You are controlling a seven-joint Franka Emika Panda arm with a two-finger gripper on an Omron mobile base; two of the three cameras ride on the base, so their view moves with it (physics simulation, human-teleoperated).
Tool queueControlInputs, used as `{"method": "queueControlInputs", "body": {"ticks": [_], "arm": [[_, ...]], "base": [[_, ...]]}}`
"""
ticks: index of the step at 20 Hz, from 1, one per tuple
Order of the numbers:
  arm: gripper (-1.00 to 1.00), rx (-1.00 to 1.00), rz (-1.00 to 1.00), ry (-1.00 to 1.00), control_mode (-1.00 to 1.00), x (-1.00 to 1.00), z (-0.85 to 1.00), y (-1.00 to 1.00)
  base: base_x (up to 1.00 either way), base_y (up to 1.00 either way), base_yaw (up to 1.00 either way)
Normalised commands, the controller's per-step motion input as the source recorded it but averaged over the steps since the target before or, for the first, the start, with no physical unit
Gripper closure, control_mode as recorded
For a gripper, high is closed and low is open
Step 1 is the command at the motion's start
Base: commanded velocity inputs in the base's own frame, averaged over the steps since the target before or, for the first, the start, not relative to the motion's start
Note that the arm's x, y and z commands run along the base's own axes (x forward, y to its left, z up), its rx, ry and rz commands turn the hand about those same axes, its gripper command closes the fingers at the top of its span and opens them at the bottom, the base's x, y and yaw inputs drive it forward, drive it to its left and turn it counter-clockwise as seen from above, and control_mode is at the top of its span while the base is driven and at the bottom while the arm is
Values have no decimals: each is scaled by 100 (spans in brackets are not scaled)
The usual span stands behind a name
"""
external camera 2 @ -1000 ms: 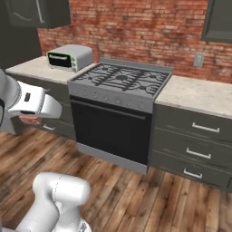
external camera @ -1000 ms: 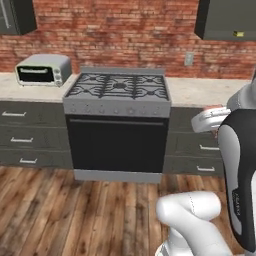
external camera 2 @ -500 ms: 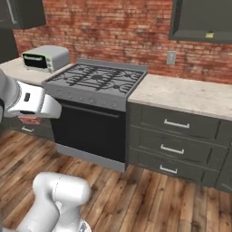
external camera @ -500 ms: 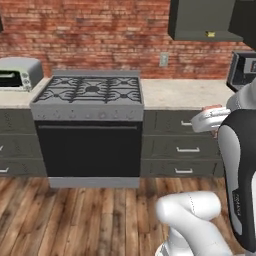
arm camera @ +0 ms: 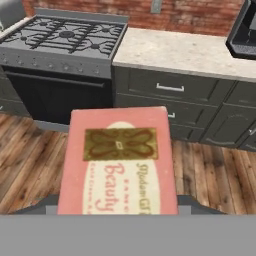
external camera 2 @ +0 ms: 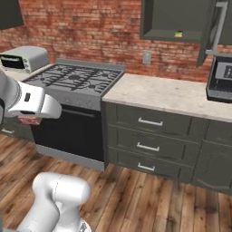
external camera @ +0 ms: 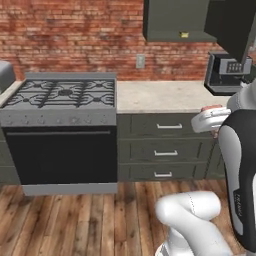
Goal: Pick up the sponge and bar soap from the sink, and place them back in the cabinet, and close the cabinet door.
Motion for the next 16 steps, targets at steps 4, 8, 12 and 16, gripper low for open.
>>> {"method": "queueControlInputs", "body": {"ticks": [4, 8, 12, 16], "arm": [[100, 0, 0, 0, 100, 0, 0, 0], [100, 0, 0, 0, 100, 0, 0, 0], [100, 0, 0, 0, 100, 0, 0, 0], [100, 0, 0, 0, 100, 0, 0, 0]], "base": [[37, -57, -9], [53, -34, -5], [48, -34, -4], [52, -37, -3]]}}
